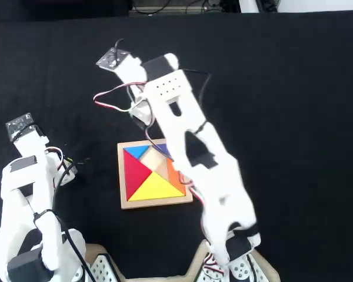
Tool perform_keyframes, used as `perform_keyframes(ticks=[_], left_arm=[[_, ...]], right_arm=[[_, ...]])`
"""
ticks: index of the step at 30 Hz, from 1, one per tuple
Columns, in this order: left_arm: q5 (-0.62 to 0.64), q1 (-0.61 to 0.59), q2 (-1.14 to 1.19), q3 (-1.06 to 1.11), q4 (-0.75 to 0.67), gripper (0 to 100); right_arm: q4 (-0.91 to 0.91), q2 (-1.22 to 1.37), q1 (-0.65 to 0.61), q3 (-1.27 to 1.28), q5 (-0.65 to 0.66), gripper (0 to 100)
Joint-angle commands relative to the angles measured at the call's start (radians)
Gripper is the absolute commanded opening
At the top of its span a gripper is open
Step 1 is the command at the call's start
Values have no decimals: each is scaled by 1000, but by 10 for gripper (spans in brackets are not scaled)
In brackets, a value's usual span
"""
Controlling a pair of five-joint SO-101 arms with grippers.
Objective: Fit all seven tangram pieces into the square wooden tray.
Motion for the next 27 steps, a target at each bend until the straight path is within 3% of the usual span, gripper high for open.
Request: perform_keyframes(ticks=[1,7,11,20,27], left_arm=[[-9,12,-2,-1,-8,209],[-9,12,-2,-1,-5,209],[-9,13,-9,12,-9,209],[-9,13,-11,13,-9,209],[-9,13,-11,13,-9,209]], right_arm=[[-6,-334,17,314,-41,11],[-279,-633,6,888,-77,11],[-434,-746,-57,1125,-150,11],[-595,-656,-80,1167,-178,12],[-677,-552,-80,1168,-95,12]])
